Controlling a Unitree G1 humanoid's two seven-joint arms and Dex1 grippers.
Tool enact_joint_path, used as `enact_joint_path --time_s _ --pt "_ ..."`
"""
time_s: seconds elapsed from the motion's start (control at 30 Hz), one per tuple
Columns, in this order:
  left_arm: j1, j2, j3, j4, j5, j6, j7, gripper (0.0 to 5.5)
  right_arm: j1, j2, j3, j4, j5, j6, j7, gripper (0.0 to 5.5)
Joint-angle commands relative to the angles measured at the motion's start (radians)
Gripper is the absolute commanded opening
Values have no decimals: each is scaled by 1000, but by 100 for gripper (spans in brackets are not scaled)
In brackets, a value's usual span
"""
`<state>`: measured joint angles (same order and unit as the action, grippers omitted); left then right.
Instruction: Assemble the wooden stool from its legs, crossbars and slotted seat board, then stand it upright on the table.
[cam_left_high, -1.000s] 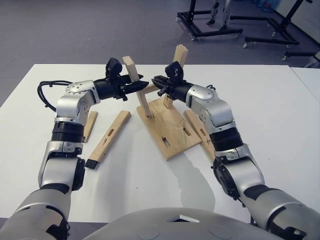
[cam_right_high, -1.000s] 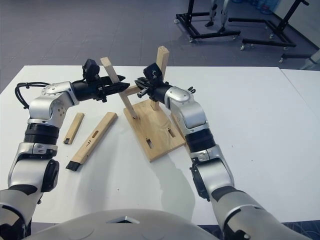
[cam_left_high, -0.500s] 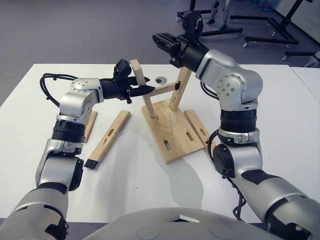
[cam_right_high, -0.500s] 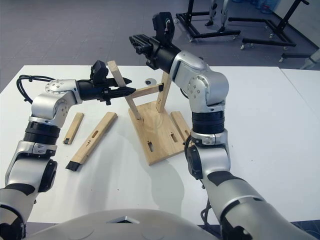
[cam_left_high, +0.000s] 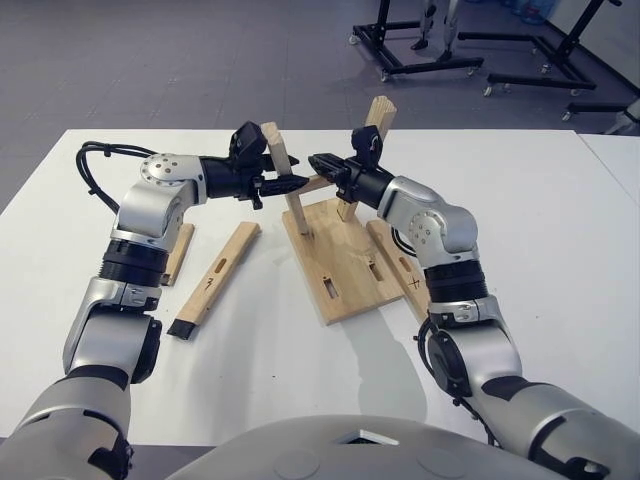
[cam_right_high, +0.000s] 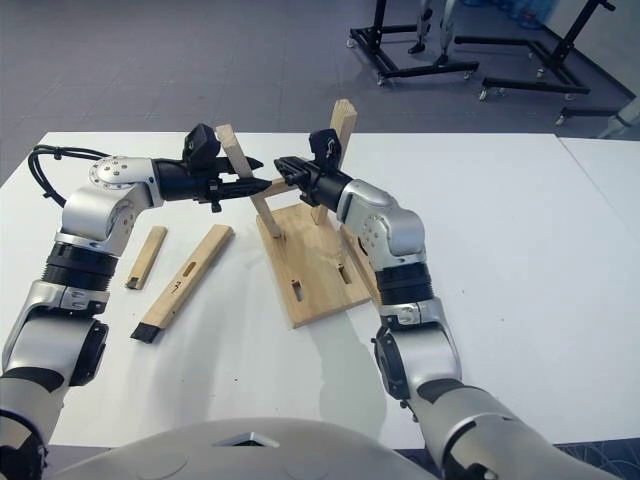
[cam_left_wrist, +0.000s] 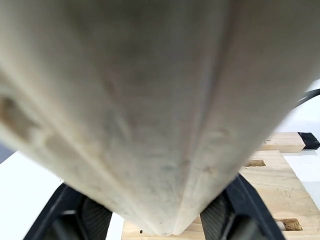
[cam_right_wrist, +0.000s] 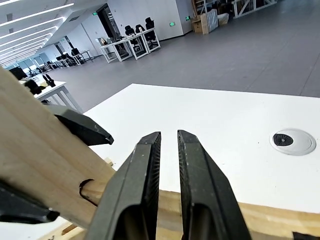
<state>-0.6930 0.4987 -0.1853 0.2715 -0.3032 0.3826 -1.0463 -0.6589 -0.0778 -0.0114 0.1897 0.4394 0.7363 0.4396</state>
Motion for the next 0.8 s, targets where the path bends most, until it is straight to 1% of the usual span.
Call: enact_joint_path --time_s 0.03,0.17,0.3,0.37,0.5,0.67,0.7,0.8 --pt "-5 34 -22 -13 67 25 18 201 -128 -13 -84 -77 77 99 -44 60" --pt "-22 44 -37 18 101 30 37 201 -218 -27 -130 -125 117 145 -77 60" --pt "-16 66 -86 11 140 17 23 201 -211 -22 -132 -130 129 150 -91 60" --pt "-16 78 -106 1 151 7 8 201 -169 -27 -106 -125 109 136 -87 60" --pt "-12 86 -122 10 147 6 -2 201 -47 -40 -17 -75 35 69 -54 60" --pt "8 85 -133 34 144 1 -3 201 117 -80 156 88 -139 -79 4 60" --pt "11 86 -137 40 147 -3 -3 201 134 -81 169 102 -150 -94 12 60" --pt "21 91 -155 41 164 -16 -3 201 129 -68 146 77 -118 -90 22 60"
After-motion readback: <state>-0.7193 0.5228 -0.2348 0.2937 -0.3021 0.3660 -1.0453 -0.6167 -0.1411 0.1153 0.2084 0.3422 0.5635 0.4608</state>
